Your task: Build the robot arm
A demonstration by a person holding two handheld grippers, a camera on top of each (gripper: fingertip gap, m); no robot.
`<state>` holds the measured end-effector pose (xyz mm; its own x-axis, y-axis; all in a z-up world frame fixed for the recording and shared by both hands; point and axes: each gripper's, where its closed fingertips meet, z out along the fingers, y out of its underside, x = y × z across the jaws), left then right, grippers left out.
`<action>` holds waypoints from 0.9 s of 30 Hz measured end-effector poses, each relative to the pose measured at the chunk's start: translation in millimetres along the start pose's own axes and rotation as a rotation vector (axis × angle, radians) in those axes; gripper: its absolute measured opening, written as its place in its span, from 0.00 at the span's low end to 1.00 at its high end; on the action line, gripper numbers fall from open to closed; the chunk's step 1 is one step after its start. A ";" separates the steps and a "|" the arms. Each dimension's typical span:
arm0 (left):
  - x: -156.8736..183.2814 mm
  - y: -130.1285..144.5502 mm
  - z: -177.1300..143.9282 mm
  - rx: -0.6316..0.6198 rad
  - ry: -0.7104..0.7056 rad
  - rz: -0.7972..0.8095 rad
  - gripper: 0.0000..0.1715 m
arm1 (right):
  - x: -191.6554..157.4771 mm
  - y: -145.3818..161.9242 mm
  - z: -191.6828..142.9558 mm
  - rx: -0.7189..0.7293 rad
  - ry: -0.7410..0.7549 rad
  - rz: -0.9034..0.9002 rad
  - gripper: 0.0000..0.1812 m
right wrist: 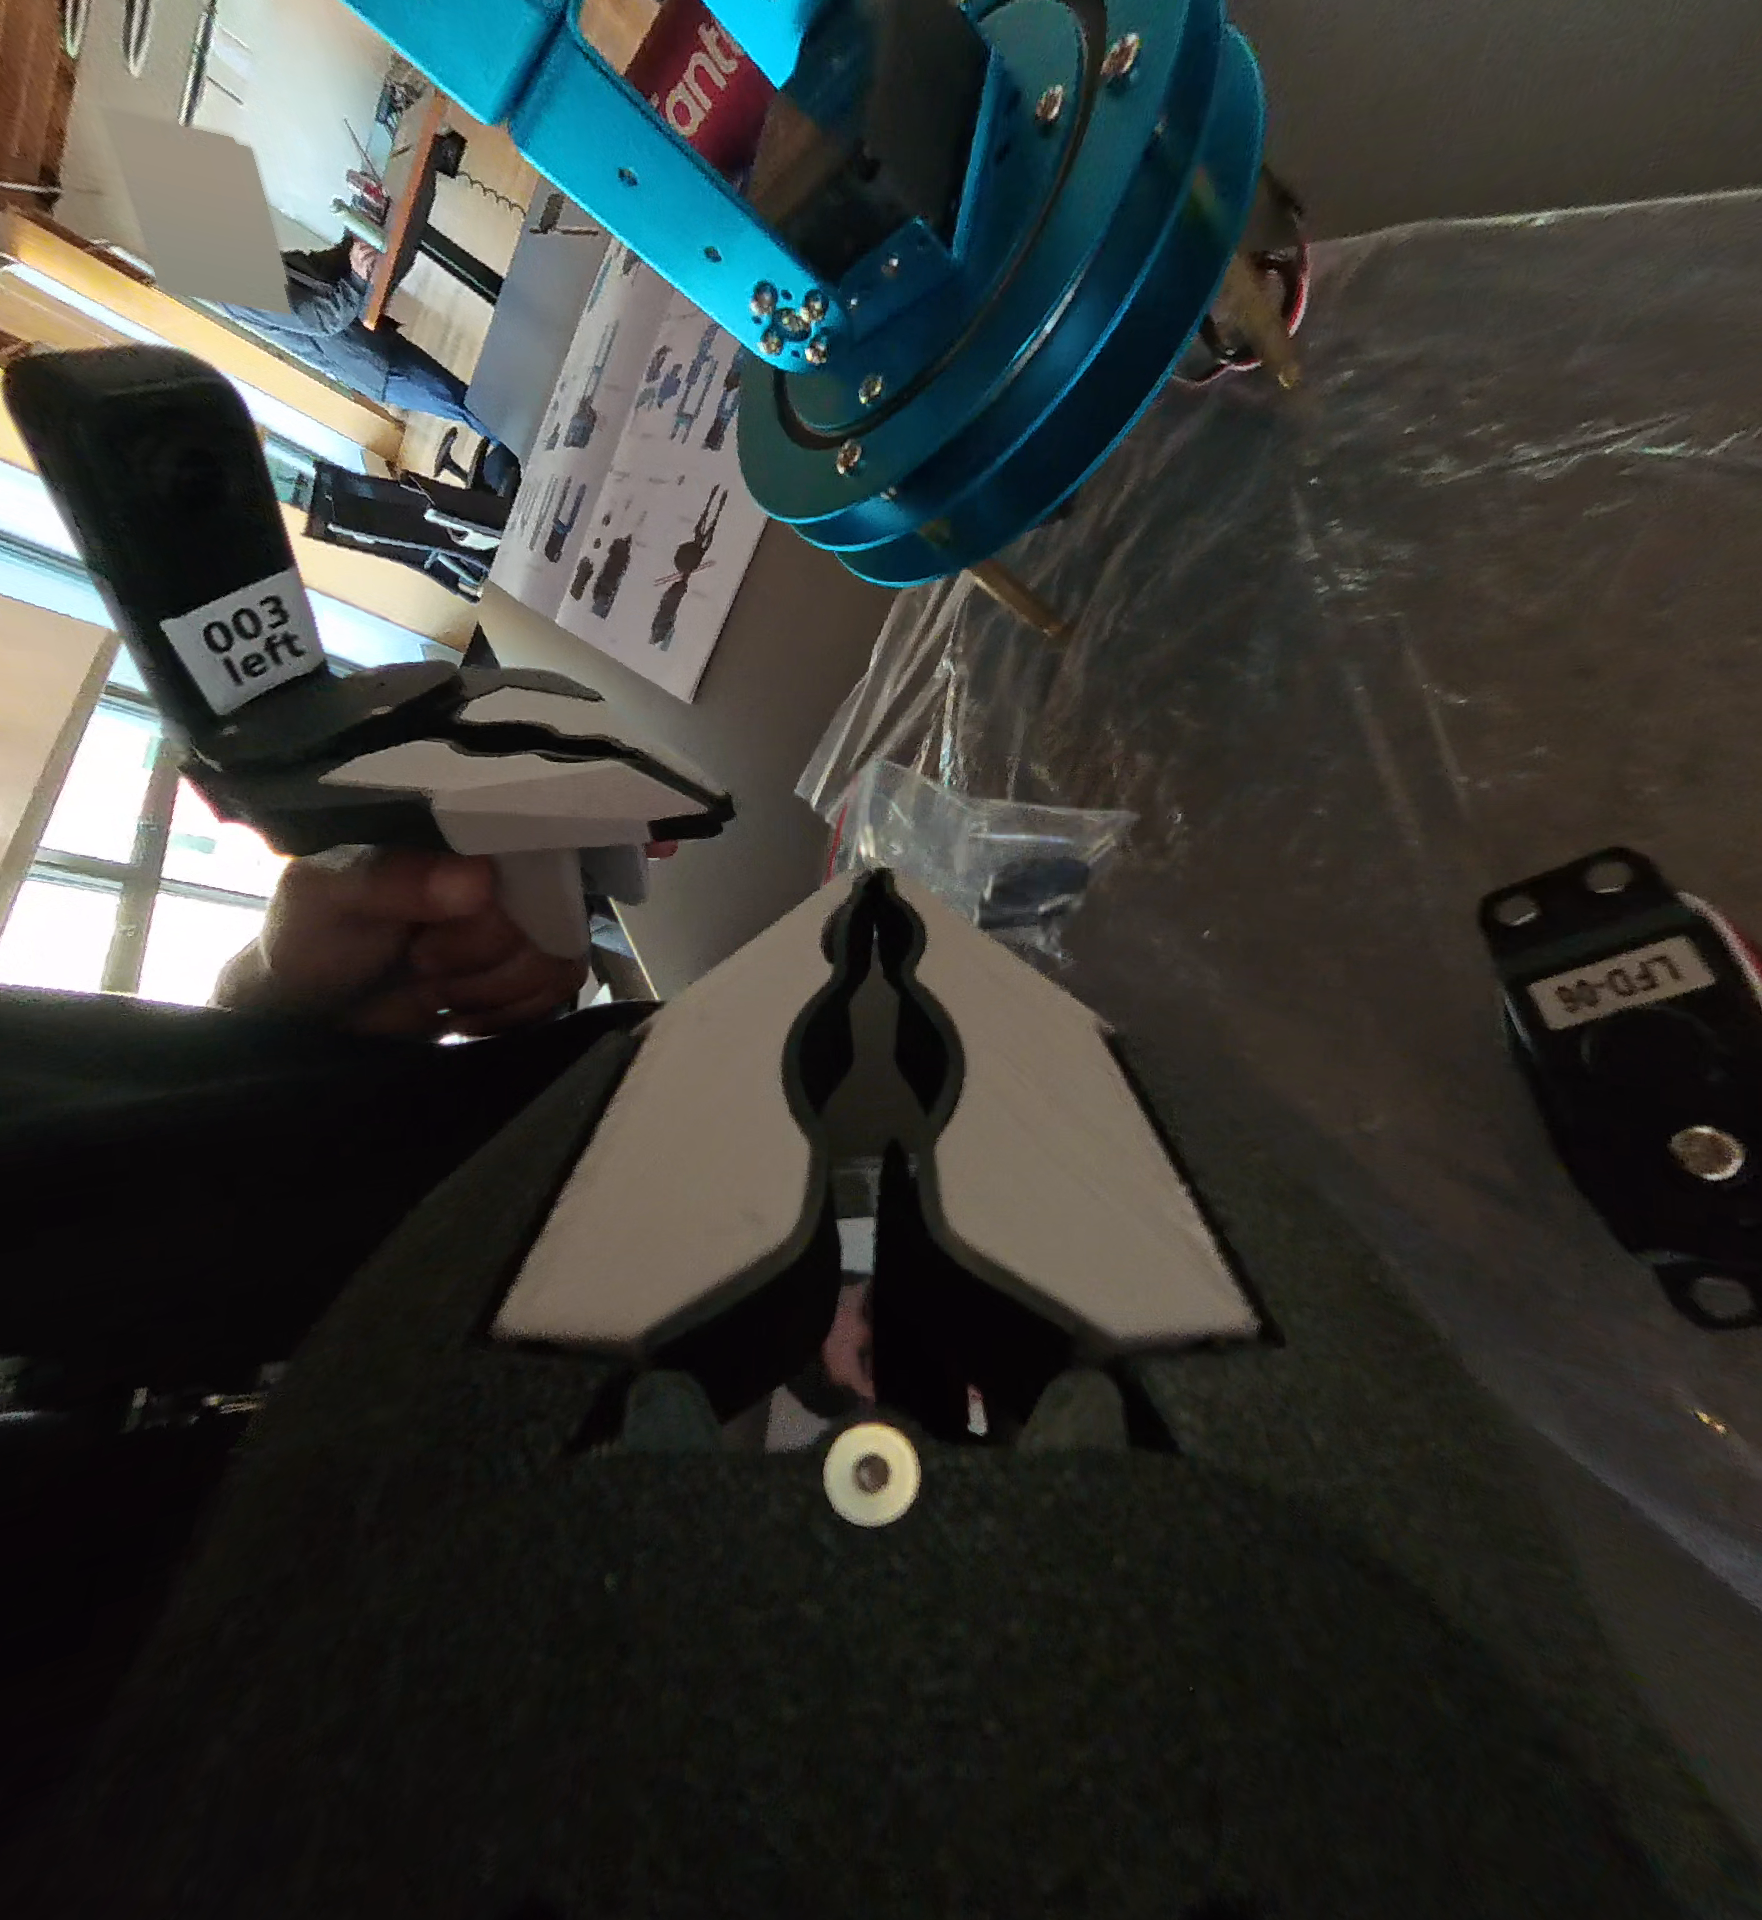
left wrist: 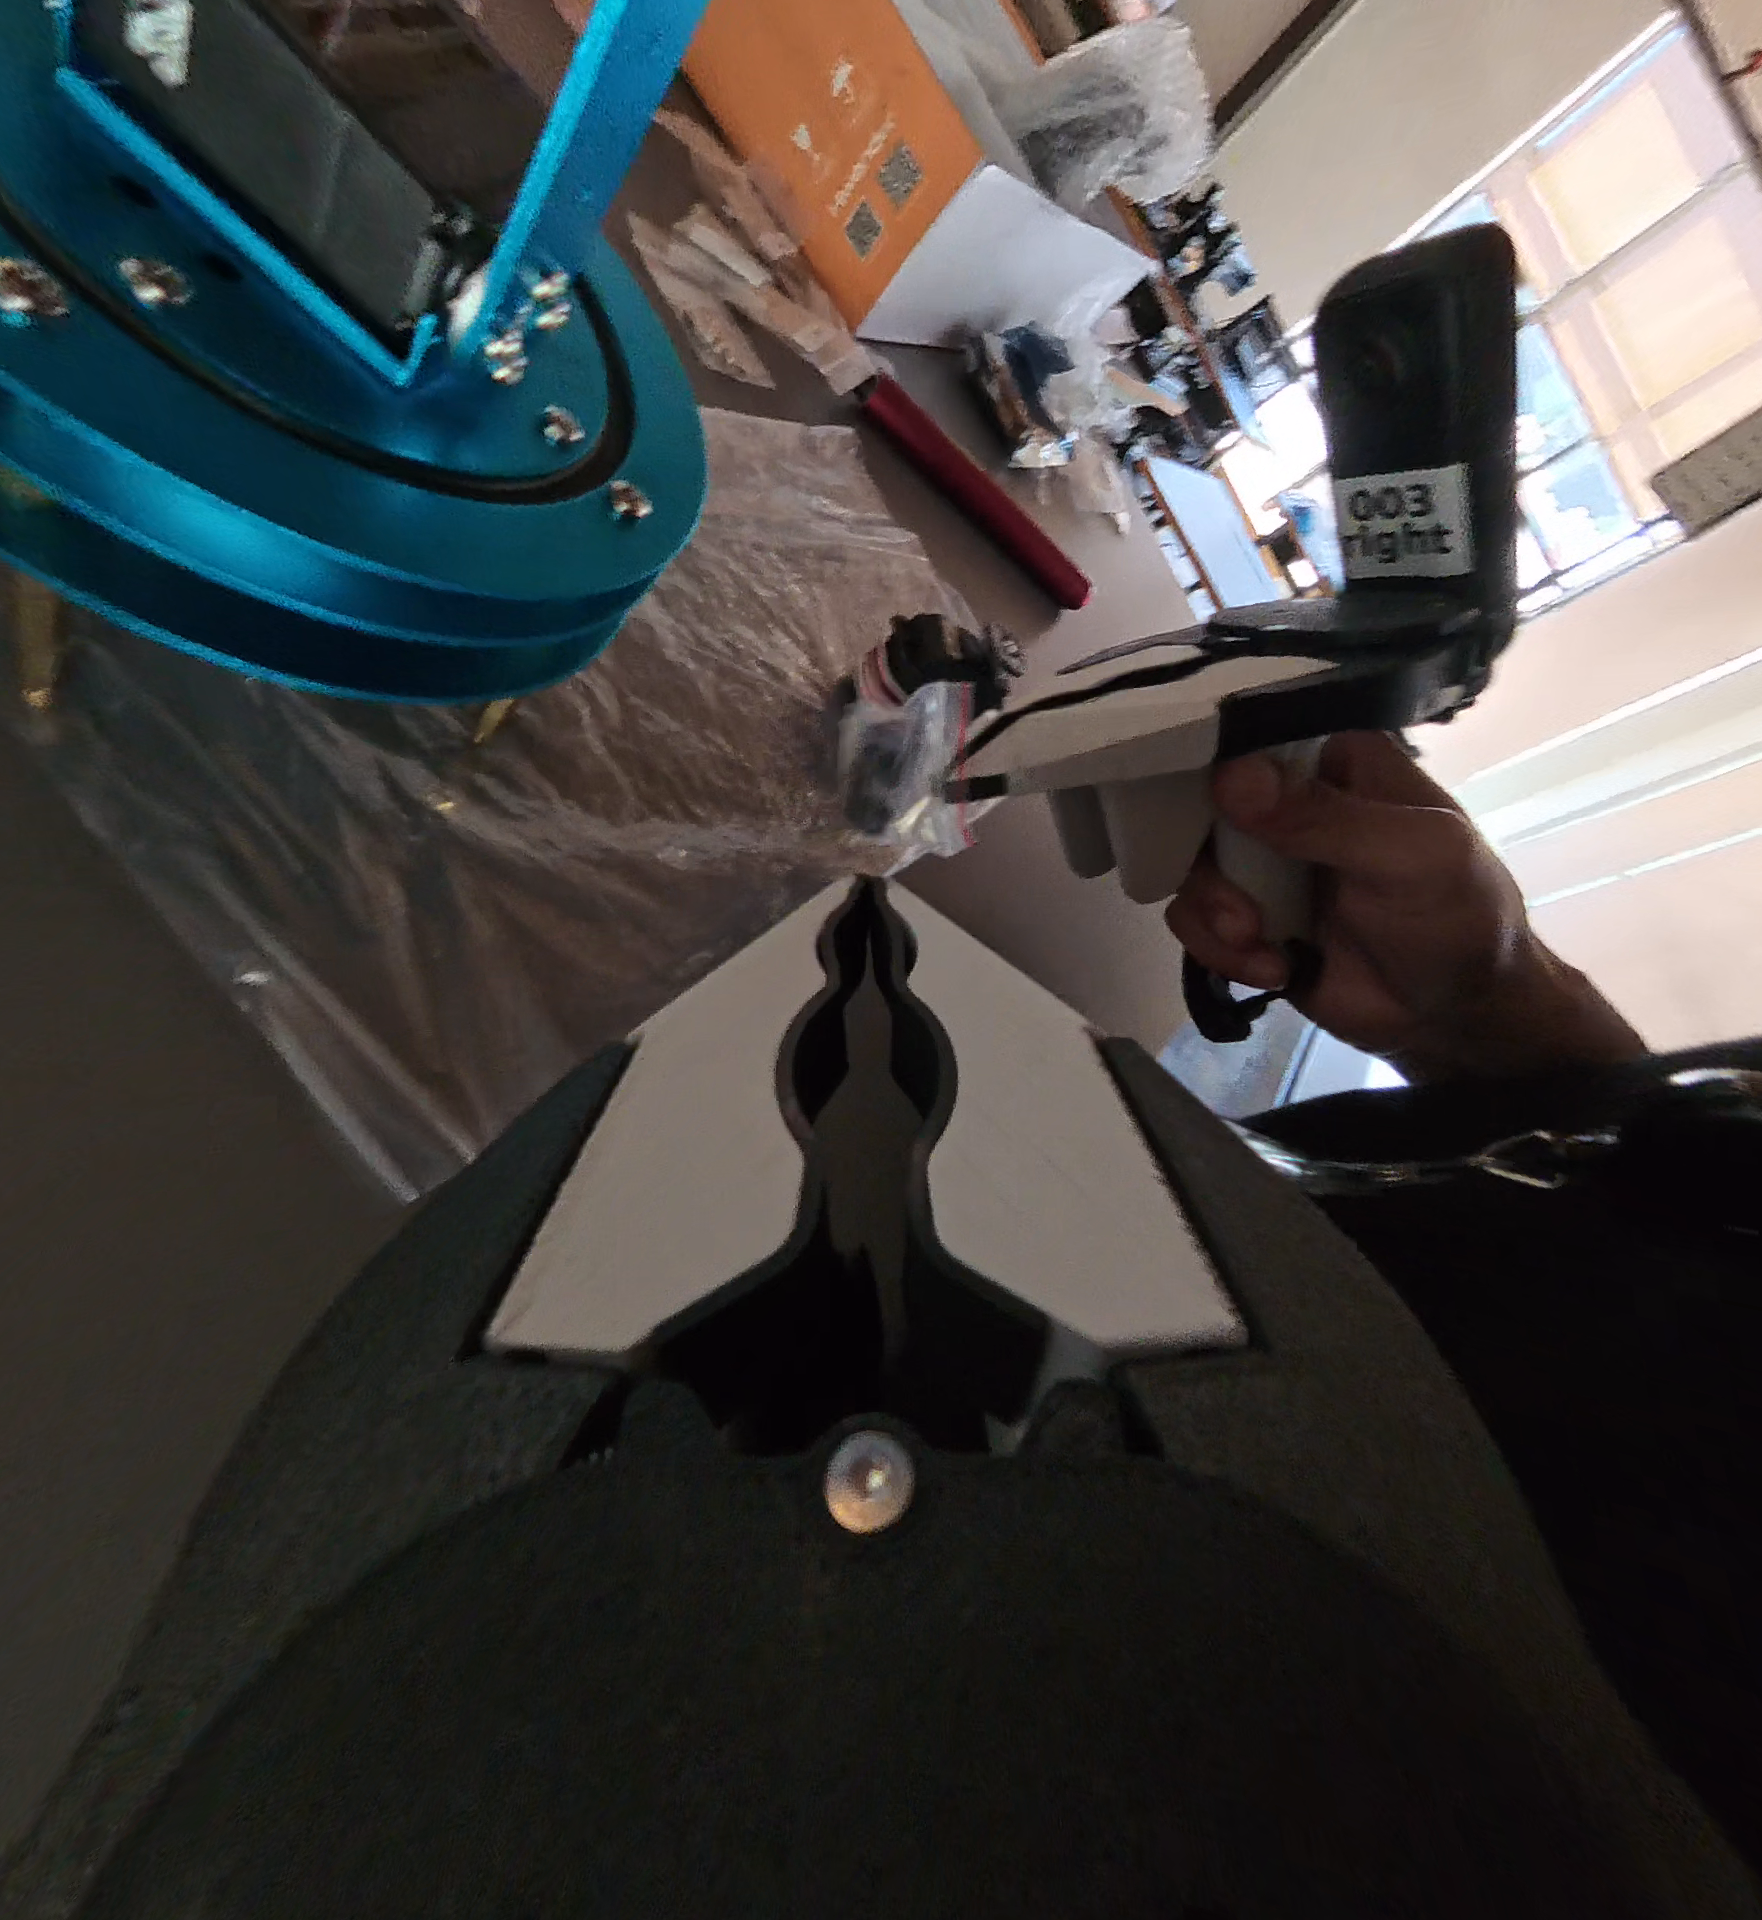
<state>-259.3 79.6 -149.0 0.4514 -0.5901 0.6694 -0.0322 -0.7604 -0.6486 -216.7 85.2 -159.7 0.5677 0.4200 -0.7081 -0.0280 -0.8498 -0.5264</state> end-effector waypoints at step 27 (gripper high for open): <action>-0.3 0.3 18.4 -0.027 -0.096 0.108 0.00 | -4.9 0.6 6.6 -0.061 0.183 -0.124 0.00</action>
<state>-243.0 84.5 -156.0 0.5272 -0.6409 0.5579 -0.1080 -0.7018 -0.7041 -225.0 84.8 -159.6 0.7035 0.4620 -0.5401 0.0977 -0.8155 -0.5704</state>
